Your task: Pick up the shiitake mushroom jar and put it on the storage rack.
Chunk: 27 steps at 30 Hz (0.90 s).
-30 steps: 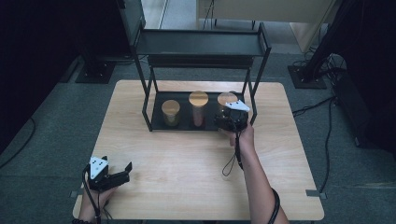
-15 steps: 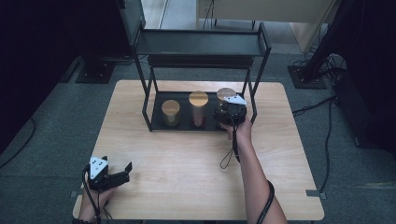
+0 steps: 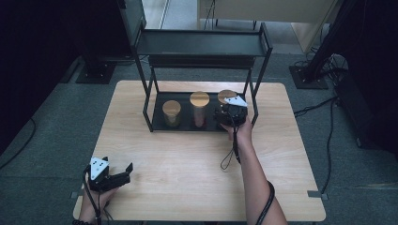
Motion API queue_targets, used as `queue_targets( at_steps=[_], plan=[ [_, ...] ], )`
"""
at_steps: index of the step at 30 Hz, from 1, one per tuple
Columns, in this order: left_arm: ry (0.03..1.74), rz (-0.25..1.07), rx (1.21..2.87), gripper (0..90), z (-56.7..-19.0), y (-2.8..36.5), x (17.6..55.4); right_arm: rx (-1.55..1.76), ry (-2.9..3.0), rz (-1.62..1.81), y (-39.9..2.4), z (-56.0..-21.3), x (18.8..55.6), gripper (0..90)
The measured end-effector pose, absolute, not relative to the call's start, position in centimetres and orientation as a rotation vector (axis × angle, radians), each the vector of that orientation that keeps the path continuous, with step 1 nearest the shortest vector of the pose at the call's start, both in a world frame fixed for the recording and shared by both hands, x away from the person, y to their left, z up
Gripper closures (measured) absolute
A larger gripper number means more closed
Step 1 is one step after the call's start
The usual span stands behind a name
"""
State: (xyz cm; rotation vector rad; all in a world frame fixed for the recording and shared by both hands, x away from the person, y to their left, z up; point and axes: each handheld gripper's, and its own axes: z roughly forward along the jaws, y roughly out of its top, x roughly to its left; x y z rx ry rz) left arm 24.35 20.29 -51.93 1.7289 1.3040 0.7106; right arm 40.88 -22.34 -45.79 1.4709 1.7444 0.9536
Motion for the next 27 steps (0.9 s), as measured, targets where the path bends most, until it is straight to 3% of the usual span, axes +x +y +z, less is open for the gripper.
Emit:
queue_targets(
  at_steps=[5, 27],
  plan=[
    [1.303, 0.713, 1.728, 0.5, -51.9, 20.3, 24.3, 1.507, 1.746, 0.961, -22.3, -45.4, 40.7, 1.2],
    [1.304, 0.714, 1.743, 0.5, -51.9, 20.2, 24.4, 1.509, 1.771, 1.009, -23.2, -46.7, 39.0, 0.0]
  ],
)
